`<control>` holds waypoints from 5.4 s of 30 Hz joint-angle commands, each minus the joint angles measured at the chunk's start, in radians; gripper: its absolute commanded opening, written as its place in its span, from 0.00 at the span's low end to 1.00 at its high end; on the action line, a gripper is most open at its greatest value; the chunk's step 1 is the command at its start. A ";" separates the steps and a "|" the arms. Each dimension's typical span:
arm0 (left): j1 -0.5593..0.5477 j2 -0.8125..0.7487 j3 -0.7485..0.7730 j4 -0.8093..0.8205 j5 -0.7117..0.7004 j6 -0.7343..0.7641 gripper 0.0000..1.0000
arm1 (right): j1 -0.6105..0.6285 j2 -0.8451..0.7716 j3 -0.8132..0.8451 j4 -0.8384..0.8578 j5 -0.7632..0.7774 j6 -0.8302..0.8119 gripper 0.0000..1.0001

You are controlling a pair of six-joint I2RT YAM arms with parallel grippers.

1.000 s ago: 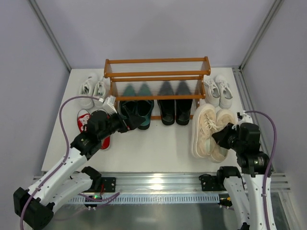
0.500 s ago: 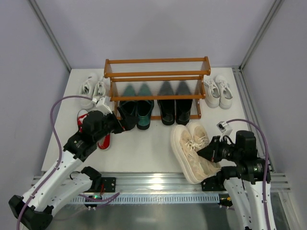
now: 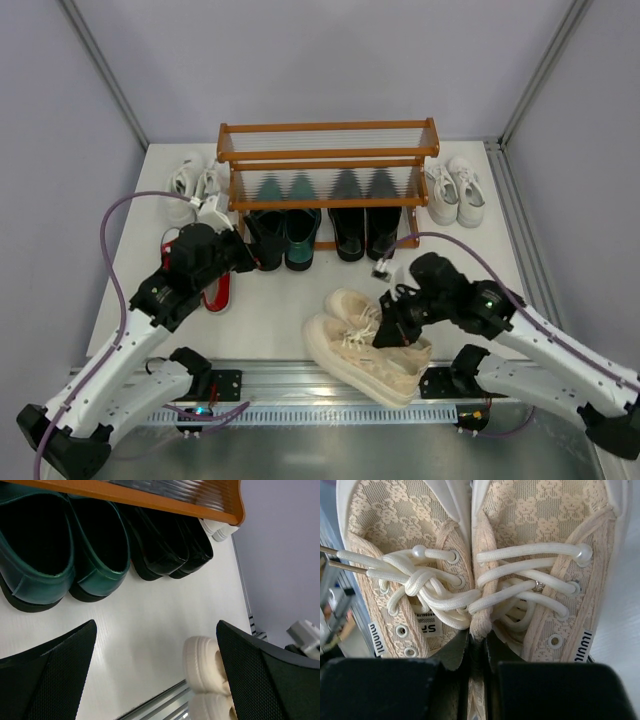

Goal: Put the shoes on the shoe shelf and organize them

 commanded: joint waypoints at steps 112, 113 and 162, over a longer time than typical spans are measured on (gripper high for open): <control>0.003 -0.286 0.192 -0.362 -0.230 0.138 1.00 | -0.282 0.841 0.943 0.243 0.717 -0.079 0.04; 0.005 -0.286 0.194 -0.364 -0.230 0.140 1.00 | -0.285 0.846 0.943 0.251 0.723 -0.078 0.04; 0.005 -0.262 0.174 -0.430 -0.336 0.145 1.00 | -0.299 0.633 0.793 0.401 0.801 0.005 0.71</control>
